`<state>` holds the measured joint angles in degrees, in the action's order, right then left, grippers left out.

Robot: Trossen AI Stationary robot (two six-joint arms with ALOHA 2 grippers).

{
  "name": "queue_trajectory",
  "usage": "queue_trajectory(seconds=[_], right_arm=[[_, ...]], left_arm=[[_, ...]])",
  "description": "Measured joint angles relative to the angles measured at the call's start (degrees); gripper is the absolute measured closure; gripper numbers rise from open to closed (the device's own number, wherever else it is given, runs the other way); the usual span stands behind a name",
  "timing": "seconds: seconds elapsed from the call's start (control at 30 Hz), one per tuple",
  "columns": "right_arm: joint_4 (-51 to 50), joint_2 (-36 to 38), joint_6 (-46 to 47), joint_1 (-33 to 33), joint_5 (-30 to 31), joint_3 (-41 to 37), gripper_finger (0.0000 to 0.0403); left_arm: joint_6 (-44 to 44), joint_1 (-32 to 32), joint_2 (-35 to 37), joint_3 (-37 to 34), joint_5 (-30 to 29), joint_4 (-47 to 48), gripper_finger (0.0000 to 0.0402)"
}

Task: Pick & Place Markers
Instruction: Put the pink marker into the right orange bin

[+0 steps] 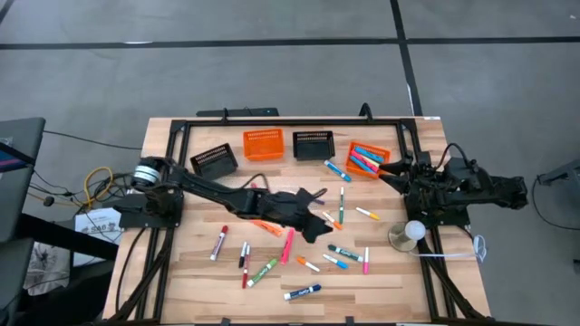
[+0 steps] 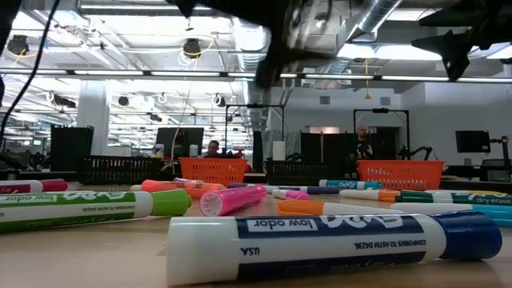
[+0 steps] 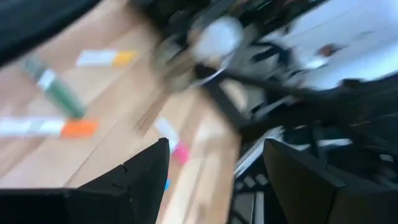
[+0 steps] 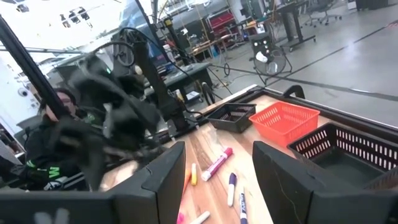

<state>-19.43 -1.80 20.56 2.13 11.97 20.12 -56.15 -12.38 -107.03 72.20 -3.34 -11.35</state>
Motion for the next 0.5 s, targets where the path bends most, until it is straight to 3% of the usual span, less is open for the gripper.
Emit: queue_trajectory(seconds=[0.2, 0.37, 0.5], right_arm=[[-0.2, 0.0, 0.0, 0.0, -1.5, 0.0, 0.0227], [-0.1, 0.0, 0.0, 0.0, -1.6, 0.0, 0.0227], [-0.2, 0.0, 0.0, 0.0, -1.7, 0.0, 0.0229]], left_arm=[[-10.9, 0.4, -0.1, 0.4, 0.1, 16.5, 0.0143], [-18.9, 0.1, 0.5, 0.5, -2.6, 16.5, 0.0143], [-19.2, 0.2, 0.8, 0.5, -2.8, 16.4, 0.0143]])
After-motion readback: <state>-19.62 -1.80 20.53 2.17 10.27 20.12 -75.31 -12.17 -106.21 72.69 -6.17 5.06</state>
